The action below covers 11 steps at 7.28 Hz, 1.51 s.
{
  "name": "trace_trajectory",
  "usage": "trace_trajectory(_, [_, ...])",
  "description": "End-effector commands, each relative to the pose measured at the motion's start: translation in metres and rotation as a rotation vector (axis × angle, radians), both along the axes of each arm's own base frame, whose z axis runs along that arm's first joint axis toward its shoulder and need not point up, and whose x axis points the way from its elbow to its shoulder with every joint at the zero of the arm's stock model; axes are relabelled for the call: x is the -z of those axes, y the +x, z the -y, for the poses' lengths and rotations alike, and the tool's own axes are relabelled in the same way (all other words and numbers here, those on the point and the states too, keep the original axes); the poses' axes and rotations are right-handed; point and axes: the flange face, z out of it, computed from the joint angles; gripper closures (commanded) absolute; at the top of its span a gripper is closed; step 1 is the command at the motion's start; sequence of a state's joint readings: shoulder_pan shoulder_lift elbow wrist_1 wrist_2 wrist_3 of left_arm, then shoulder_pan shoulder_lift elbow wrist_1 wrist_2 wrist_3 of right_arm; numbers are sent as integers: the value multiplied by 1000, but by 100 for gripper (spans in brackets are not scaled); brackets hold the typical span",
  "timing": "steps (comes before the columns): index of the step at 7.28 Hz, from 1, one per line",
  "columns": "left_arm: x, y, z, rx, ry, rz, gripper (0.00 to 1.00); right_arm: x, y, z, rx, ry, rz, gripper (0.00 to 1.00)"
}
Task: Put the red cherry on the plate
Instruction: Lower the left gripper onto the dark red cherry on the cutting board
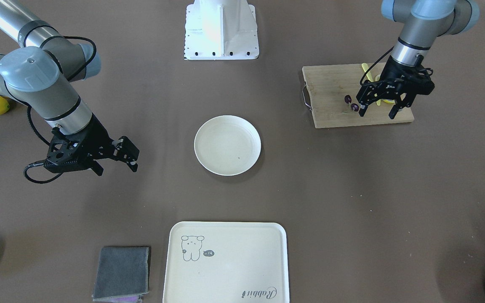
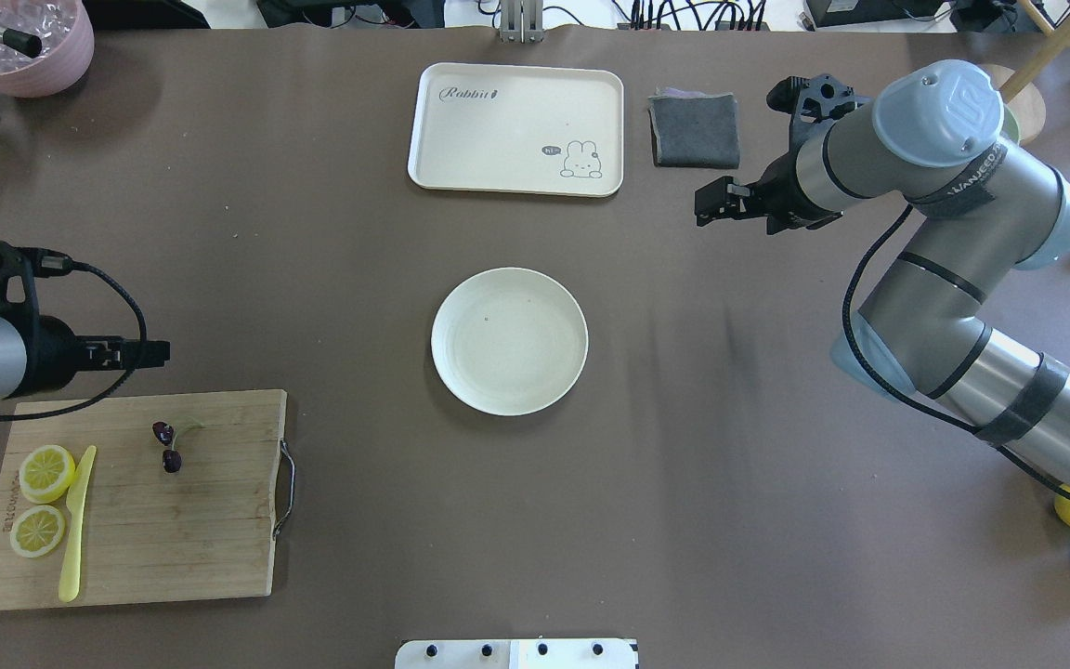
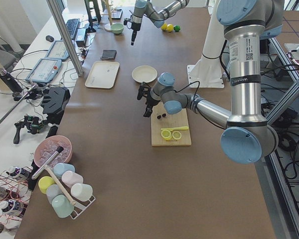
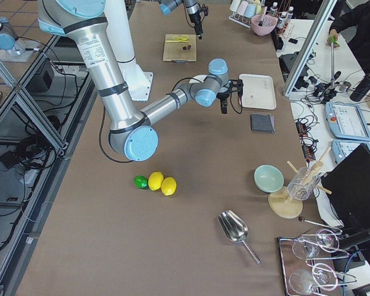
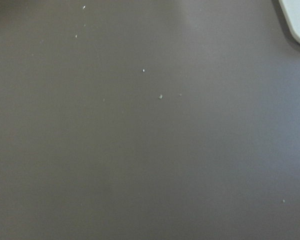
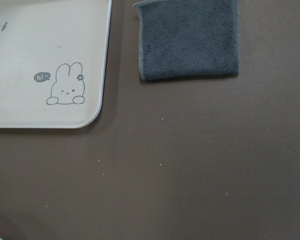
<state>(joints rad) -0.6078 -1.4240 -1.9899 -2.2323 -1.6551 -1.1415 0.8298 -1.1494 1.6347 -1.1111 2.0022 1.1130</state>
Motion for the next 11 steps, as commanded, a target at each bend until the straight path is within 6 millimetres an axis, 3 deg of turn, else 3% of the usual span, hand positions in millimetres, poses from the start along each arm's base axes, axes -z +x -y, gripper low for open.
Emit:
trace_trajectory(1, [-12, 34, -41, 7, -41, 14, 3, -1, 0, 0, -3, 4, -3, 0])
trace_trajectory(3, [-14, 43, -50, -15, -50, 14, 3, -2, -2, 1, -3, 2, -8, 0])
trace_trajectory(6, [-16, 49, -56, -31, -52, 19, 26, -2, -7, -1, 2, 3, -7, 0])
trace_trajectory(8, [-23, 50, -55, -31, -57, 30, 29, -2, -8, -3, 3, -1, -6, 0])
trace_trajectory(9, [-23, 50, -55, -33, -57, 30, 39, -2, -9, -3, 2, -1, -6, 0])
trace_trajectory(11, [-22, 51, -55, -36, -60, 27, 81, -4, -9, -3, -3, -1, -11, 0])
